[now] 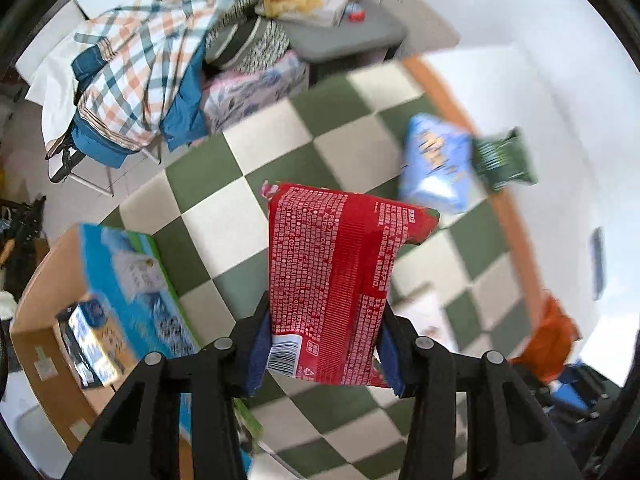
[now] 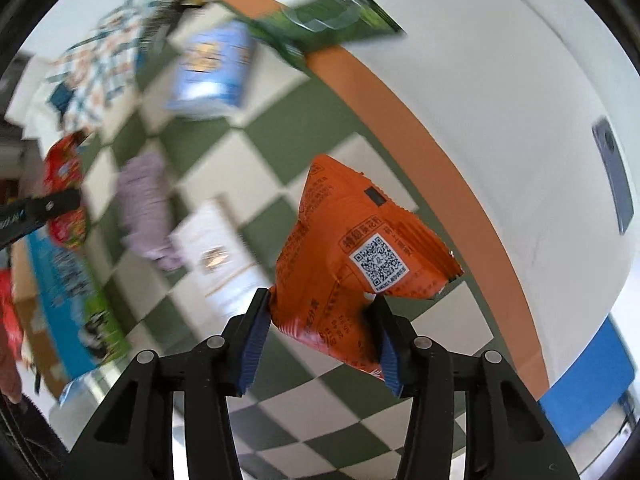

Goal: Organize soft objects
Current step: 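Carry both bags into the box and open both tools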

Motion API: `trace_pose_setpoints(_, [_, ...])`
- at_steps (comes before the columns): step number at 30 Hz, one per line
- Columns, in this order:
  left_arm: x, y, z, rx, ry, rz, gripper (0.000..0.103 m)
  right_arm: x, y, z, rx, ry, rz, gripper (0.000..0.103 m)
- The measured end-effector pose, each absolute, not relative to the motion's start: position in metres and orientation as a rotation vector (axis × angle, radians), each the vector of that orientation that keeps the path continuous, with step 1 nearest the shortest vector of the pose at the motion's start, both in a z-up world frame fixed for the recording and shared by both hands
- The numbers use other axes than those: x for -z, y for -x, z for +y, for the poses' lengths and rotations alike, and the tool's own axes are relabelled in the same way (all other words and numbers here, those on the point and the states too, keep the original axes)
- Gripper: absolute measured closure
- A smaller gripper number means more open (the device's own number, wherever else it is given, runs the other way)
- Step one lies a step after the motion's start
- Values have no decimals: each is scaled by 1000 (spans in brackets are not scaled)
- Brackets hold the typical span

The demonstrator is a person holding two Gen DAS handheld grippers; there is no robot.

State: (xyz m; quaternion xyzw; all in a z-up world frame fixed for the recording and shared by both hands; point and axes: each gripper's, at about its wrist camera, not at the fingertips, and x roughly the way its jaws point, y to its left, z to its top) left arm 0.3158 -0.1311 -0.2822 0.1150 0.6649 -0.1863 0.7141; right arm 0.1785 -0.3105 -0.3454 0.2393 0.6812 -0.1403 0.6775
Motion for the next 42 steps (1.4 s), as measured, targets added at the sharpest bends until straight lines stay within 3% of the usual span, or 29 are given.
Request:
trace_pose_setpoints(8, [183,-271,-68,414,-92,1332,60,252,-190,-242,95,-457,1430,53])
trace_pose_setpoints(16, [156,-245,38,283,18,1311,60,211,-208,-144,-143,-403,1410,53])
trace_pose_setpoints(24, [178,-248,158,102,113,1366,60,217,-249,-41,-285,-297,1438,53])
trace_pose_setpoints(31, [229,-285,233,-7,126,1469,60,249,-302,21,-293,-233,1488,53])
trace_pose_setpoints(42, [302,-343,283,-84,137,1605,58,308,-363,74,-220,-114,1568,53])
